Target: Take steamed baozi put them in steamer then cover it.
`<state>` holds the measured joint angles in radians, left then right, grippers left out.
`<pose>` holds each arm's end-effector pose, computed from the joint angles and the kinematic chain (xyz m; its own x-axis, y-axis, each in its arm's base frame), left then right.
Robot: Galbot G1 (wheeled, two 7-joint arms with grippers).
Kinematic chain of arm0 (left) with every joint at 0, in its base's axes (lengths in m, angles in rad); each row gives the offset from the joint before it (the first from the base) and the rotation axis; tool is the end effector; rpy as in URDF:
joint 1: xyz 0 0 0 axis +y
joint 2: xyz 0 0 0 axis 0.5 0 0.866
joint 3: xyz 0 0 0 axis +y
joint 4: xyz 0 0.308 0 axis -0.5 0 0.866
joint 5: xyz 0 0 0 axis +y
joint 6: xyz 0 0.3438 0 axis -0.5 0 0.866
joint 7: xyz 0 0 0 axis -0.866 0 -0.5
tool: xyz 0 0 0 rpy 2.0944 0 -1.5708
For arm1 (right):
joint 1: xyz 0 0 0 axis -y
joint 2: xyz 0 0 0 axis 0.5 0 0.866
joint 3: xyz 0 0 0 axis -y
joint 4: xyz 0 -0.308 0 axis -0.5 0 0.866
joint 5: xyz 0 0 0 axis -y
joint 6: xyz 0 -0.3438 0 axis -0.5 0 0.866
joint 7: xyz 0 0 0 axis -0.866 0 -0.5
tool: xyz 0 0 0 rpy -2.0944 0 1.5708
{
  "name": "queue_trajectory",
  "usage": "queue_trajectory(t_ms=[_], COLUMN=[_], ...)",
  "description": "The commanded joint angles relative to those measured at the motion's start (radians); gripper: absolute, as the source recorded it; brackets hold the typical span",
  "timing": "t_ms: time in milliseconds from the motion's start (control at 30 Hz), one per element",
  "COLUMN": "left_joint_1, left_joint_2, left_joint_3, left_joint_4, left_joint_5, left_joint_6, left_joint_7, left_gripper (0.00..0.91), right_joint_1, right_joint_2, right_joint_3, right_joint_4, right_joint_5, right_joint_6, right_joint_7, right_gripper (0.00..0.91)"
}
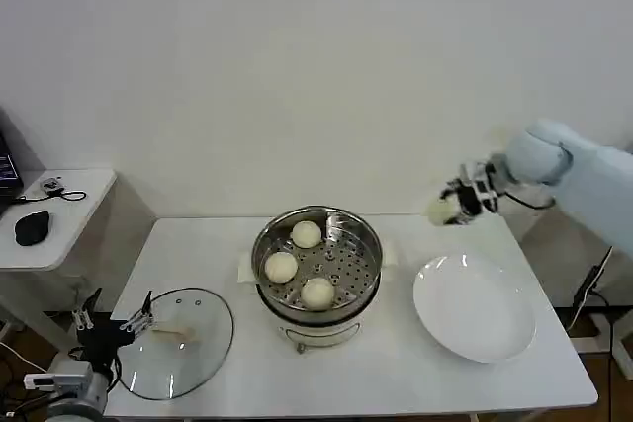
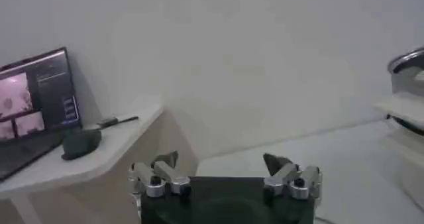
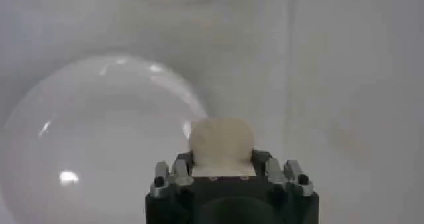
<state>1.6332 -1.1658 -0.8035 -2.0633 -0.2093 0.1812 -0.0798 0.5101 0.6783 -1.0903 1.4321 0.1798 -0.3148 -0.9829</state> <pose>0.1869 0.1342 -0.2449 -0.9708 -0.1625 0.1766 -0.1065 0.9512 0.2896 0.4877 -0.0634 -0.0213 -0.4221 -0.2304 0.8768 -0.8825 -0.1170 -0.4556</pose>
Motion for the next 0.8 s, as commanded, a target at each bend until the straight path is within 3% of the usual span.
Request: queue_trajectory(t_ms=[33, 233, 433, 600, 800], left_joint_1=[-0.001, -0.001, -0.003, -0.006, -0.004], left_joint_2=[-0.002, -0.012, -0.019, -0.022, -0.021], left_joint_3=[-0.006, -0.006, -0.004, -0.003, -0.005], left_joint_4=[-0.001, -0.005, 0.0, 0.005, 0.004], left_joint_5=[-0.002, 0.002, 0.003, 0.004, 0.003], left_joint_6=[0.0, 0.0, -0.002, -0.002, -0.003], left_joint_7=[0.0, -0.001, 0.0, -0.001, -0.001], left_gripper=[0.907, 0.907, 0.907, 0.907, 0.907], right_joint_1=[0.203, 0.135, 0.075, 0.029, -0.029], right_joint_2=[0.223, 0.29, 0.309, 0.316, 0.306], right_joint_3=[-0.194, -0.219, -0.216, -0.225, -0.22], right_joint_4=[0.069, 0.084, 0.073, 0.05, 0.053], right_joint_5=[0.313, 0.442, 0.506, 0.512, 0.495], right_joint_6=[-0.198, -0.296, -0.347, -0.381, -0.407], right_joint_7=[0.1, 0.183, 0.241, 0.289, 0.306], right_gripper=[0.615, 0.605, 0.605, 0.605, 0.605])
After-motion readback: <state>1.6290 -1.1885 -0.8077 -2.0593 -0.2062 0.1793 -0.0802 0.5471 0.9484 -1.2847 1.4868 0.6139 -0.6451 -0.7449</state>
